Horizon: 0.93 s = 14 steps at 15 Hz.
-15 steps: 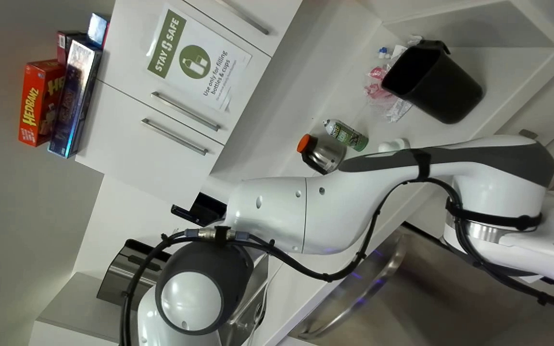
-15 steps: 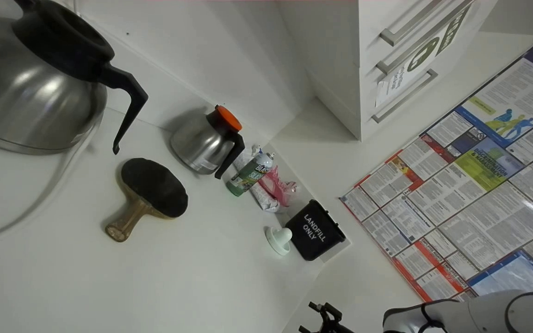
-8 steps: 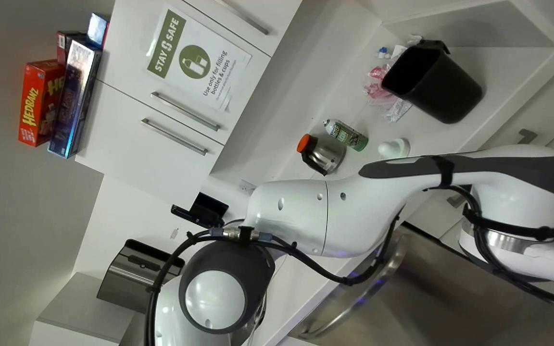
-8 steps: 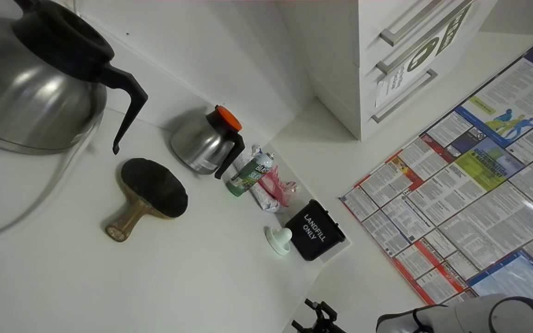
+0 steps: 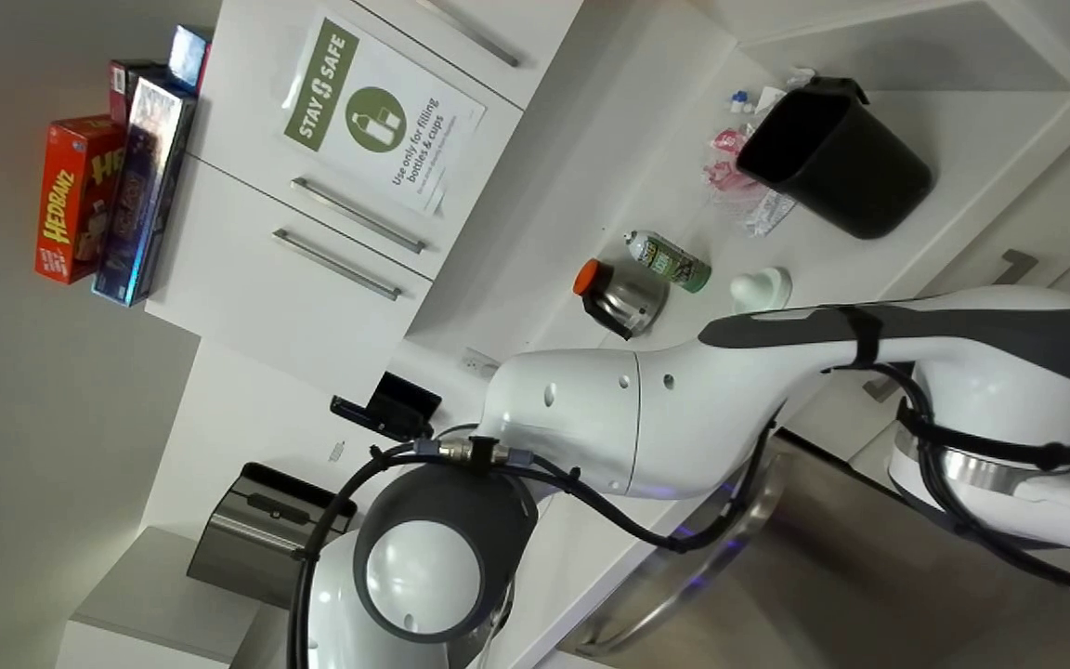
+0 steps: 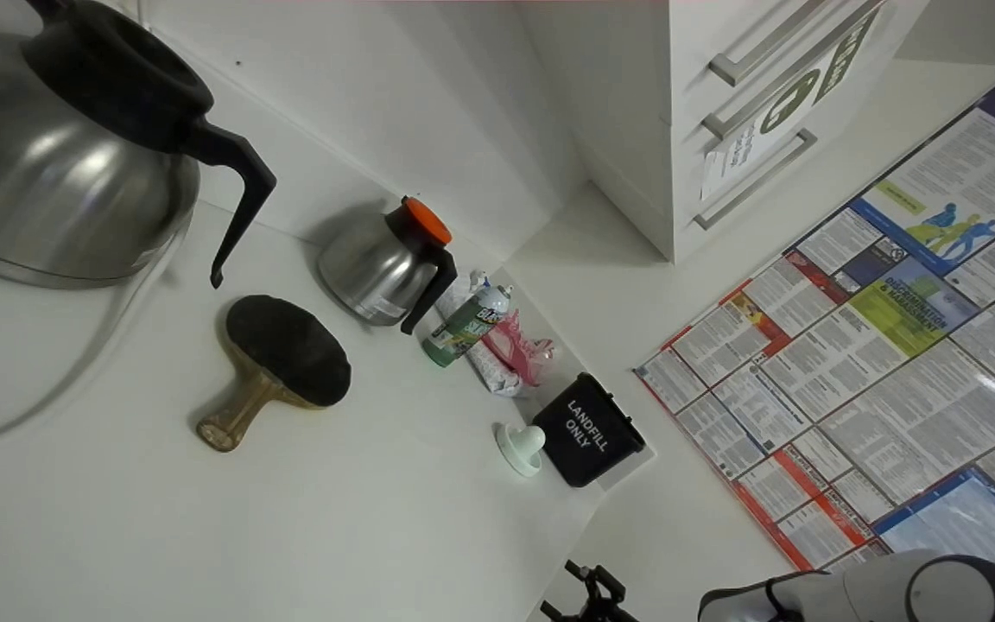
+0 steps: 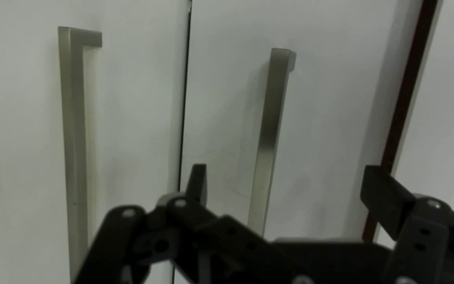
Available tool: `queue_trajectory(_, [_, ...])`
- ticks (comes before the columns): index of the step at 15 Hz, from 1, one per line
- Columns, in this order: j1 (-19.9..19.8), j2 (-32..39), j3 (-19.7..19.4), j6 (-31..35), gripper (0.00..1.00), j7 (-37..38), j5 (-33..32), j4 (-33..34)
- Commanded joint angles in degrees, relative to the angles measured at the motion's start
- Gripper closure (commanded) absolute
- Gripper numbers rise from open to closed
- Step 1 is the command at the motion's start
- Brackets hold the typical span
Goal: Open the topmost drawer on the right then place the white object on the counter inside the drawer
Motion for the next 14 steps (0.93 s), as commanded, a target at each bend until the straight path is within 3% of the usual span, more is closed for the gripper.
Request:
queue_trajectory(1, [0.19, 1.1, 0.29, -0.67, 0.0, 1.03, 2.28, 1.03])
queue_trajectory(10, [1.37, 3.66, 1.71, -1.19, 0.0, 2.74, 6.39, 3.67])
queue_trajectory(11, [1.52, 3.98, 1.71, -1.24, 0.25, 3.11, 6.78, 4.01])
queue_trajectory(12, [1.7, 4.2, 1.71, -1.07, 0.26, 3.05, 7.19, 4.1])
queue_trajectory(14, [1.89, 4.46, 1.6, -1.15, 0.42, 3.14, 7.69, 4.25])
